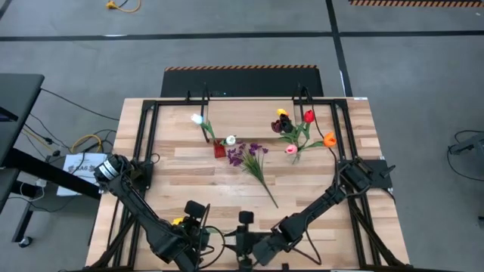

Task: Pick and place flowers into a vace then onto a shelf
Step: Put the yellow flower into the red vase

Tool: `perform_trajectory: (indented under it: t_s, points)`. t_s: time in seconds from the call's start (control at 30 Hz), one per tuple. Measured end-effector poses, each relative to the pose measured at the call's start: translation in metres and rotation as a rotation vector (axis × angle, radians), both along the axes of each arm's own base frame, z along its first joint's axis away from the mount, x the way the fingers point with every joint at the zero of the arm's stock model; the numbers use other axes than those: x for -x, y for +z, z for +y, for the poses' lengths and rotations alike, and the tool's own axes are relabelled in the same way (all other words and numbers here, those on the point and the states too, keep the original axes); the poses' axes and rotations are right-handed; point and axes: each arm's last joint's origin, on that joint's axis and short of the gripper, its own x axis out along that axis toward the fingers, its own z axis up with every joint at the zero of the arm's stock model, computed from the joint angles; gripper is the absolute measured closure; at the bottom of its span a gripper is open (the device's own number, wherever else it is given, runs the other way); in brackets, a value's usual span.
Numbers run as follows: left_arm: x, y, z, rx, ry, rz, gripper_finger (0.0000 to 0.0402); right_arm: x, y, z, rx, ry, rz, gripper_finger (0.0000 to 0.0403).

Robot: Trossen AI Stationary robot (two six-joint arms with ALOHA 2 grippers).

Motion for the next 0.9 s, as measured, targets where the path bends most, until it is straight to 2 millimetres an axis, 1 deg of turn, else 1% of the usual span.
perform_trajectory:
  t_s: [0.13, 0.27, 0.4, 0.53, 0.7, 0.77, 0.83, 0.9]
  points:
    - [0.0, 0.0, 0.0, 0.005, 0.001, 0.005, 0.0401, -0.005, -0.003, -0.008, -0.009, 0.04, 0.045, 0.0254]
    - [0.0, 0.0, 0.0, 0.008, 0.004, 0.007, 0.0401, -0.009, -0.004, -0.014, -0.003, 0.025, 0.056, 0.0232]
    - [0.0, 0.0, 0.0, 0.009, 0.006, 0.006, 0.0401, -0.012, -0.005, -0.019, 0.0, 0.013, 0.059, 0.0225]
    - [0.0, 0.0, 0.0, 0.011, 0.014, 0.005, 0.0401, -0.012, -0.008, -0.023, 0.011, -0.006, 0.087, 0.0232]
    - [-0.001, 0.0, -0.002, 0.03, 0.02, -0.004, 0.0401, -0.013, -0.011, -0.03, 0.007, -0.059, 0.12, 0.0254]
    - [-0.001, 0.0, -0.002, 0.03, 0.021, -0.004, 0.0401, -0.013, -0.012, -0.03, 0.011, -0.065, 0.121, 0.0275]
    - [-0.001, 0.0, -0.002, 0.033, 0.028, -0.009, 0.0401, -0.012, -0.012, -0.031, 0.02, -0.068, 0.13, 0.0316]
    - [-0.001, 0.0, -0.002, 0.038, 0.033, -0.012, 0.04, -0.011, -0.013, -0.03, 0.034, -0.064, 0.136, 0.0373]
